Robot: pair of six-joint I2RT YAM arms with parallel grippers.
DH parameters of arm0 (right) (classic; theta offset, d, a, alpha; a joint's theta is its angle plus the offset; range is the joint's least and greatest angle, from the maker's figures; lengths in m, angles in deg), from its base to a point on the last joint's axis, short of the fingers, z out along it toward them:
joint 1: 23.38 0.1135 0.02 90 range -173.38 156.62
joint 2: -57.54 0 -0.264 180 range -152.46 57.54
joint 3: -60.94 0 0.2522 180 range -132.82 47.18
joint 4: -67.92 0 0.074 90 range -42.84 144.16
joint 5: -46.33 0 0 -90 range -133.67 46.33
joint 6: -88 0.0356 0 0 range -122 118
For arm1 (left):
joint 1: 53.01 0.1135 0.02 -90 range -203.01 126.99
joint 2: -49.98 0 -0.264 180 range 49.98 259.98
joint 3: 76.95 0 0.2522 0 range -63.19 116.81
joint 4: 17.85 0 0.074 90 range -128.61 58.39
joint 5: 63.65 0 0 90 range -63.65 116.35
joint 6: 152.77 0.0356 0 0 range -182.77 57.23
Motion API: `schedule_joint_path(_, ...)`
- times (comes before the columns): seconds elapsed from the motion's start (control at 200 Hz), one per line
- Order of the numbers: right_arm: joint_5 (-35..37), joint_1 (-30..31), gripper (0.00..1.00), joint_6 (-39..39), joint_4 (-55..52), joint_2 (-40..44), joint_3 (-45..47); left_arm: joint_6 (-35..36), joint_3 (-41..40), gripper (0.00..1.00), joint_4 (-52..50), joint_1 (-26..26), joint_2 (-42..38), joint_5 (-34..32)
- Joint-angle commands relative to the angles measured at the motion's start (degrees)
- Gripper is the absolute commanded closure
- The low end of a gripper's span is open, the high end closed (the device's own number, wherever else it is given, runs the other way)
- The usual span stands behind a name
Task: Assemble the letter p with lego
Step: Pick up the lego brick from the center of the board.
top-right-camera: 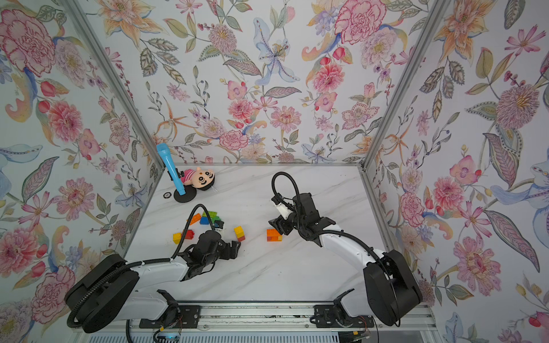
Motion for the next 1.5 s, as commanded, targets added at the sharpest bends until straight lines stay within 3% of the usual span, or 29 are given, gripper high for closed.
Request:
schedule_joint_path(0.0,-0.75,0.17,0.32,3.50,1.67,0.86,2.77,-1.88,1.13,0.08,2.73,0.69,2.35,-1.64)
schedule_joint_path(0.515,-0.90,0.26,0.33,-1.02,-0.93,-2.30,4.75,-0.75,0.47,0.10,2.51,5.00,1.92,-1.21)
schedule_joint_path(0.731,-3.60,0.17,0.32,-3.79,-3.13,-3.71,3.39,-0.10,-1.55,0.08,2.60,4.91,-2.64,-0.07)
schedule_joint_path(0.916,-2.36,0.89,0.31,-3.57,-9.76,-8.53,-0.60,0.71,-2.45,0.07,0.64,4.96,-5.94,-0.67)
schedule_joint_path(1.276,1.72,2.49,0.27,-4.52,-11.39,-11.60,-2.82,0.85,-2.92,0.06,0.49,4.99,-6.89,-1.40)
schedule_joint_path(1.496,1.19,4.81,0.35,-5.89,-12.54,-14.47,-5.54,0.50,-3.52,0.06,0.44,5.04,-8.14,-1.82)
